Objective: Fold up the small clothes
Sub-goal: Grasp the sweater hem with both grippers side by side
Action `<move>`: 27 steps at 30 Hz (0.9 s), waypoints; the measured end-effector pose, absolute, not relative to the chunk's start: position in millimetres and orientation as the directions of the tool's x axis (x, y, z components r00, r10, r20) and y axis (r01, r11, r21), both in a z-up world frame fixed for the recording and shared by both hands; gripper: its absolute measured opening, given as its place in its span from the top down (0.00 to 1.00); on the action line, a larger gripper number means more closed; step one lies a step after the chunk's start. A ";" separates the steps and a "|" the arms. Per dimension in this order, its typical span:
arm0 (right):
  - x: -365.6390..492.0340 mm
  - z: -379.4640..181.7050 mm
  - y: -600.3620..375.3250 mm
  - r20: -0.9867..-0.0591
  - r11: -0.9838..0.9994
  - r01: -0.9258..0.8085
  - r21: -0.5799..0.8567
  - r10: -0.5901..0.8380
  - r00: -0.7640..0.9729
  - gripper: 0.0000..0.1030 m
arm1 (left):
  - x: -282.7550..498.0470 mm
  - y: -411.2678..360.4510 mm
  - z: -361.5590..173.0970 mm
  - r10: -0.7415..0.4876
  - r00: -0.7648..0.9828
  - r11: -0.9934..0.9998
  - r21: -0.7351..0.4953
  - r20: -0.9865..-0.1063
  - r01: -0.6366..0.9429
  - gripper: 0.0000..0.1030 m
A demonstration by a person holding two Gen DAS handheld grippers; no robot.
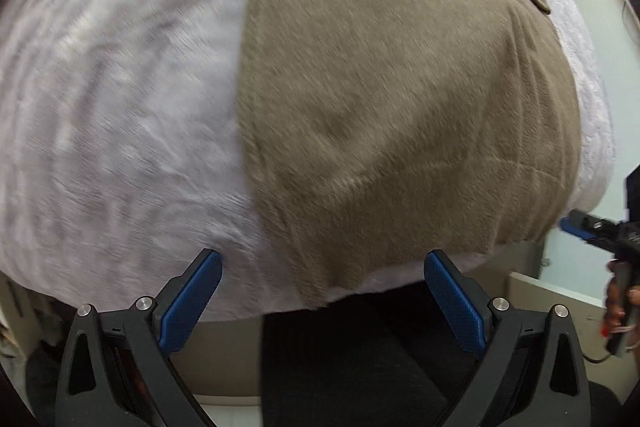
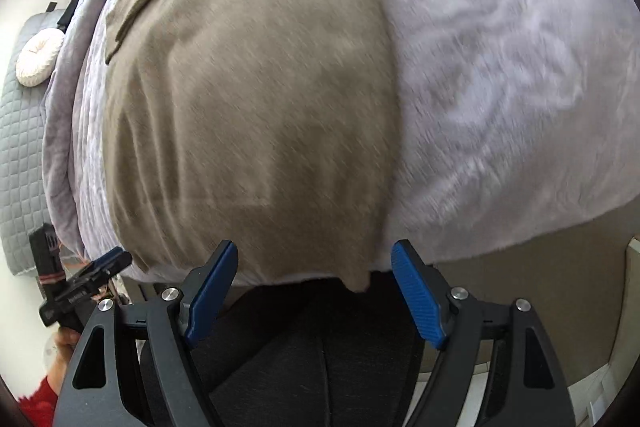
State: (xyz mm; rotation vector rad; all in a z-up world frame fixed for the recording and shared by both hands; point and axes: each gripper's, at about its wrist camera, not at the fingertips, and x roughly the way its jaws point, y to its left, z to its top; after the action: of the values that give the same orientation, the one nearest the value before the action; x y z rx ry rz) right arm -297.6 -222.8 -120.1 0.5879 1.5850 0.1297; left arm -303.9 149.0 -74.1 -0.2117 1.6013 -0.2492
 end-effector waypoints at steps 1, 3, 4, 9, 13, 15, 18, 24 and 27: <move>-301.5 -125.7 -223.9 -0.897 0.860 0.282 0.425 0.442 0.005 0.21 | -305.0 147.2 -77.1 -0.300 -0.050 0.954 -0.301 -0.953 0.010 0.01; -303.3 -135.7 -224.9 -0.900 0.867 0.272 0.418 0.436 -0.008 0.21 | -305.9 143.3 -80.4 -0.317 -0.048 0.948 -0.318 -0.947 0.002 0.01; -303.2 -139.6 -225.6 -0.902 0.869 0.269 0.415 0.432 -0.006 0.21 | -305.7 141.9 -80.8 -0.326 -0.045 0.945 -0.326 -0.944 -0.003 0.01; -295.1 -143.4 -229.2 -0.860 0.821 0.263 0.506 0.505 0.078 0.20 | -299.5 138.9 -79.3 -0.409 -0.028 0.912 -0.408 -0.912 -0.038 0.02; -291.6 -148.8 -227.7 -0.790 0.750 0.268 0.605 0.607 0.085 0.21 | -294.8 141.1 -81.8 -0.410 -0.031 0.911 -0.408 -0.911 -0.056 0.19; -293.0 -152.9 -224.4 -0.761 0.723 0.270 0.636 0.645 0.069 0.31 | -296.2 147.3 -85.1 -0.385 -0.042 0.922 -0.383 -0.922 -0.058 0.40; -297.4 -162.0 -224.3 -0.751 0.694 0.340 0.635 0.657 0.061 0.90 | -295.6 160.5 -82.3 -0.401 -0.048 0.916 -0.398 -0.915 -0.055 0.85; -301.6 -127.7 -231.2 -0.624 0.542 0.344 0.767 0.756 0.200 0.93 | -292.4 178.2 -48.8 -0.513 0.025 0.856 -0.513 -0.858 -0.061 0.91; -297.1 -106.2 -235.2 -0.566 0.480 0.327 0.814 0.782 0.260 0.93 | -285.5 190.7 -28.3 -0.560 0.081 0.823 -0.565 -0.824 -0.063 0.91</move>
State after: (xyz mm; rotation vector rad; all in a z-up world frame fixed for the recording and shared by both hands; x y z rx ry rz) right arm -297.1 -235.2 -106.2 1.0911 1.3284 0.4100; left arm -285.5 190.7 -28.3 -0.5316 1.4591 -0.3990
